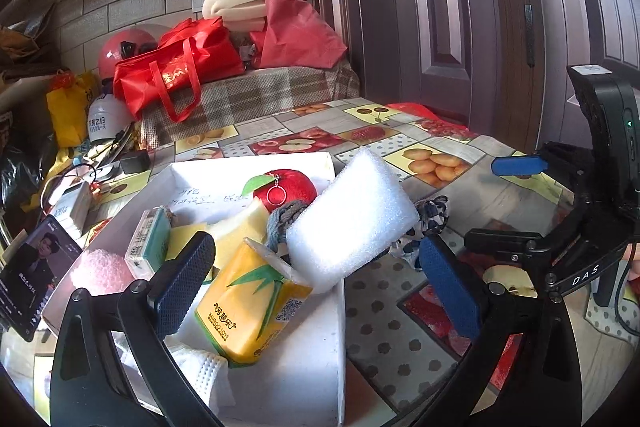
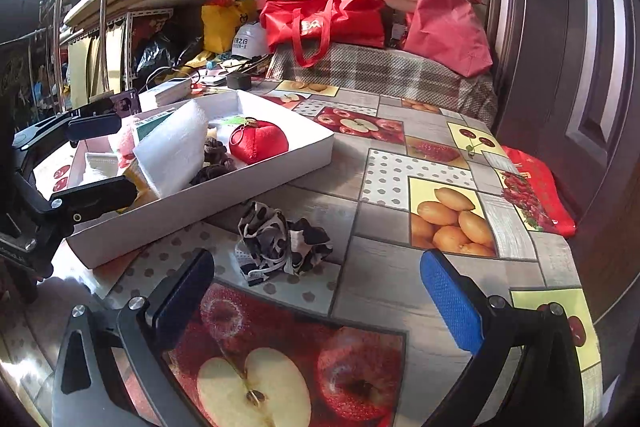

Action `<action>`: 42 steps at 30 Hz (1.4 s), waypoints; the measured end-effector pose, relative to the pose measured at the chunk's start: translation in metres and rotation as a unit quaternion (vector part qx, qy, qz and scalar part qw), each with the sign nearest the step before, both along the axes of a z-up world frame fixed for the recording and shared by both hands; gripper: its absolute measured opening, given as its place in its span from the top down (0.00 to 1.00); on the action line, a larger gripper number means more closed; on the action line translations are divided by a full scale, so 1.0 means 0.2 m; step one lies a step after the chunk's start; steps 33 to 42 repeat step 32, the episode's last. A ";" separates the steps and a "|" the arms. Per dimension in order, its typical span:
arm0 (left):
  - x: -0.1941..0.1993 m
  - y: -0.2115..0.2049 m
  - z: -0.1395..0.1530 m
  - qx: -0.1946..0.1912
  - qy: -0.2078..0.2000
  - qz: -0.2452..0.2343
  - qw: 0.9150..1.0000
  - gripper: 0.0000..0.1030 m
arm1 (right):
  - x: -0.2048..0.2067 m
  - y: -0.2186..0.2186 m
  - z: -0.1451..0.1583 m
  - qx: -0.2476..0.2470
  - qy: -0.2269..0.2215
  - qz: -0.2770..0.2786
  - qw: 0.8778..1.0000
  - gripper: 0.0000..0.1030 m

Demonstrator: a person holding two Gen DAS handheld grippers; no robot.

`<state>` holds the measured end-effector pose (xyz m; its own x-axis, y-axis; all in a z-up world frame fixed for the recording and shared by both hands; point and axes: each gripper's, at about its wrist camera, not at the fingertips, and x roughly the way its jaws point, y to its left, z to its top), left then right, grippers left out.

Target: Organize soft objects

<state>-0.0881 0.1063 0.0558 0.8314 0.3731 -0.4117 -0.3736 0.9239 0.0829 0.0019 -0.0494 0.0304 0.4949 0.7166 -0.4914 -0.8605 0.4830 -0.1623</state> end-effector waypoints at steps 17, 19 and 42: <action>-0.05 -0.02 0.02 0.004 -0.031 -0.002 1.000 0.00 | 0.11 0.14 -0.03 -0.016 0.060 -0.012 0.998 0.68; 0.01 -0.08 0.01 0.036 -0.011 0.013 0.999 0.00 | 0.12 0.12 -0.02 -0.003 0.064 -0.019 0.998 0.68; 0.12 -0.09 0.00 0.060 -0.012 0.030 0.998 0.80 | 0.14 -0.12 0.08 0.131 0.047 -0.077 0.987 0.68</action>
